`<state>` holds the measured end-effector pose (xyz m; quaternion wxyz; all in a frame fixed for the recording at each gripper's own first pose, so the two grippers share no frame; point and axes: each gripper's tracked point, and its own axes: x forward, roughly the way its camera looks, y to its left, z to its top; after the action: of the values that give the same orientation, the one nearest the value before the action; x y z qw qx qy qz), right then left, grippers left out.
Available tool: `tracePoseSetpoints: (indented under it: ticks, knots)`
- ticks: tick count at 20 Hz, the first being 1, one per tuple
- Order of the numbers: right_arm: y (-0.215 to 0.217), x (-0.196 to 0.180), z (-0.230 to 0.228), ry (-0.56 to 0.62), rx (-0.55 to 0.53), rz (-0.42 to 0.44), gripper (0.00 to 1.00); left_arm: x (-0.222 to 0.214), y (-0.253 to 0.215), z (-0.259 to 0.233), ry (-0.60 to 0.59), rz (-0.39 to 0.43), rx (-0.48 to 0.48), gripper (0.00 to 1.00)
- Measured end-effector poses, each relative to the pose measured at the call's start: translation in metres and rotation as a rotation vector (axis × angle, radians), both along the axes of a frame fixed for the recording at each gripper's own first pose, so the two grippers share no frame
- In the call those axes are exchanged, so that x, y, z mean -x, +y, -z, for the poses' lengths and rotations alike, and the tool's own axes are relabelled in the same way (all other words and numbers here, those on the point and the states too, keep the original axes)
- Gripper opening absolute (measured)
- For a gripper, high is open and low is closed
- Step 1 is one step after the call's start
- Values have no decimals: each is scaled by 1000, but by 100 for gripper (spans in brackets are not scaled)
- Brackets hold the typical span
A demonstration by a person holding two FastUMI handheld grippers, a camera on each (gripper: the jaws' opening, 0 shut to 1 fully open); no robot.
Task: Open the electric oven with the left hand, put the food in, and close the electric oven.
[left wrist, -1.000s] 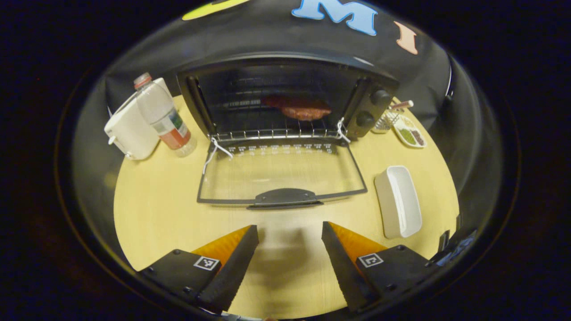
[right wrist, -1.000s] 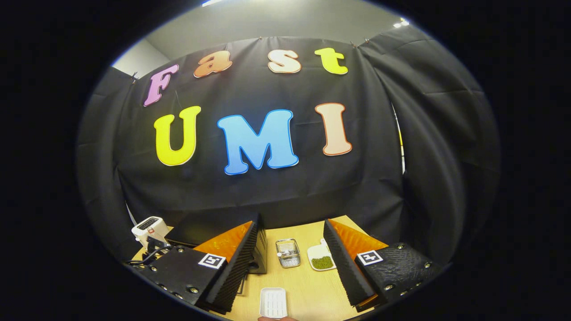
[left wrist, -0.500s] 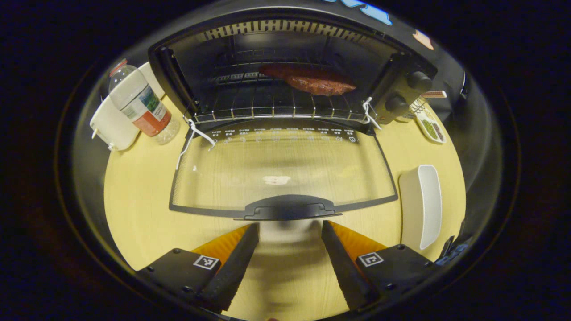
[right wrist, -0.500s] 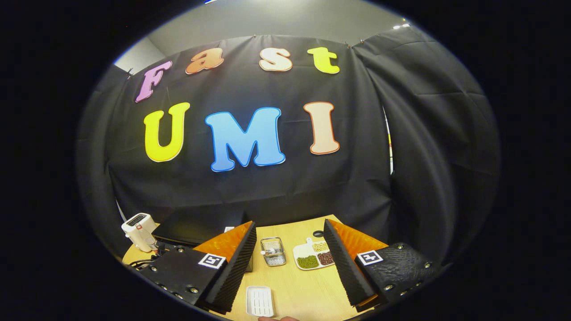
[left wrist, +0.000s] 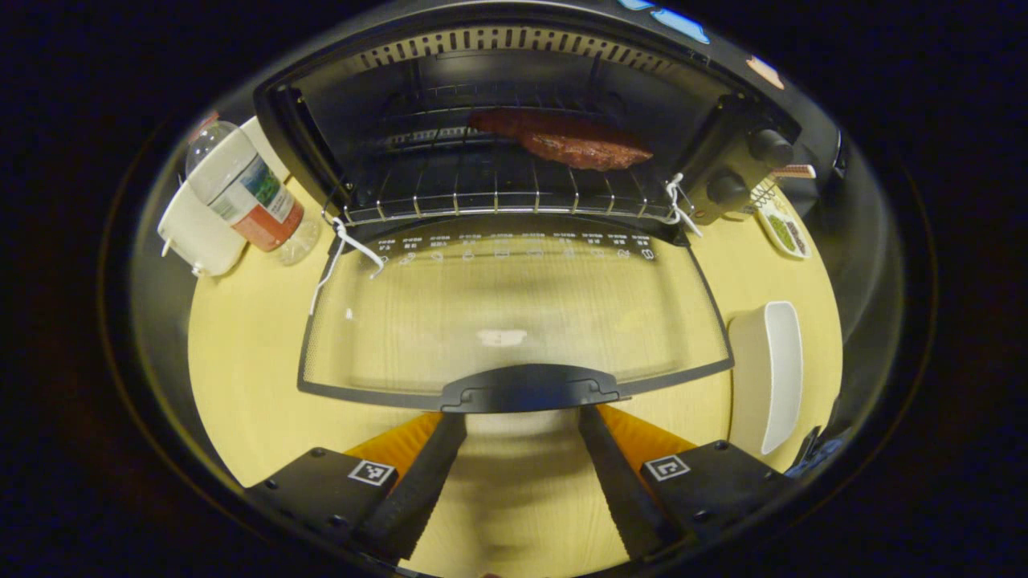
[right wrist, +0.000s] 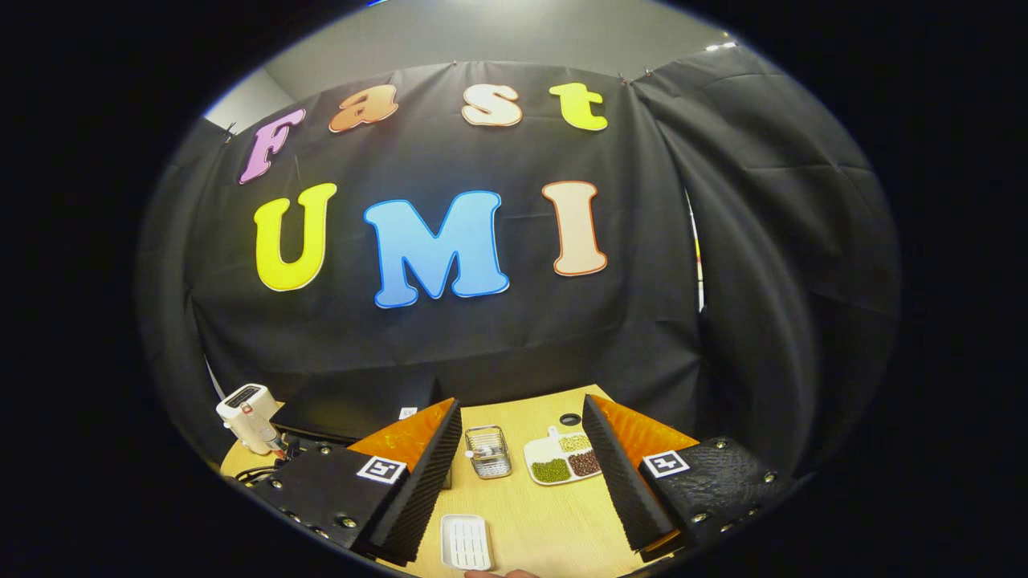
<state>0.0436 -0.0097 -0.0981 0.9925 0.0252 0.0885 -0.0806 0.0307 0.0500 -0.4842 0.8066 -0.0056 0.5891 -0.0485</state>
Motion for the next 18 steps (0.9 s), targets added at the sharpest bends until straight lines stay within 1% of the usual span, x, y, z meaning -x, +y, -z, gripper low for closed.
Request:
tracePoseSetpoints:
  ticks: [2, 3, 7, 8, 13, 14, 15, 16, 17, 18]
  knots:
    - [4, -4, -1, -3, 0, -13, 92, 2, -1, -10, -25, -7, 14, 92]
    - [7, -3, -2, -4, -3, -20, 92, 3, -1, -14, -34, -13, 24, 97]
    - [22, -7, -3, -9, -18, -55, 92, 3, -1, -37, -90, -31, 53, 97]
    - [25, -7, -4, -11, -17, -64, 92, 3, -1, -43, -109, -30, 56, 100]
    - [41, -12, -2, -14, -11, -105, 92, -2, -6, -61, -151, -42, 98, 100]
    - [42, -12, -1, -13, -13, -108, 92, -3, -6, -64, -158, -38, 100, 97]
    - [42, -12, -1, -12, -13, -111, 92, -4, -5, -68, -166, -36, 97, 100]
    - [43, -12, -1, -11, -13, -113, 92, -6, -6, -69, -176, -31, 96, 97]
    - [43, -13, -2, -10, -13, -113, 92, -9, -7, -71, -184, -28, 99, 97]
    - [43, -14, -1, -8, -15, -113, 92, -10, -8, -72, -188, -32, 106, 92]
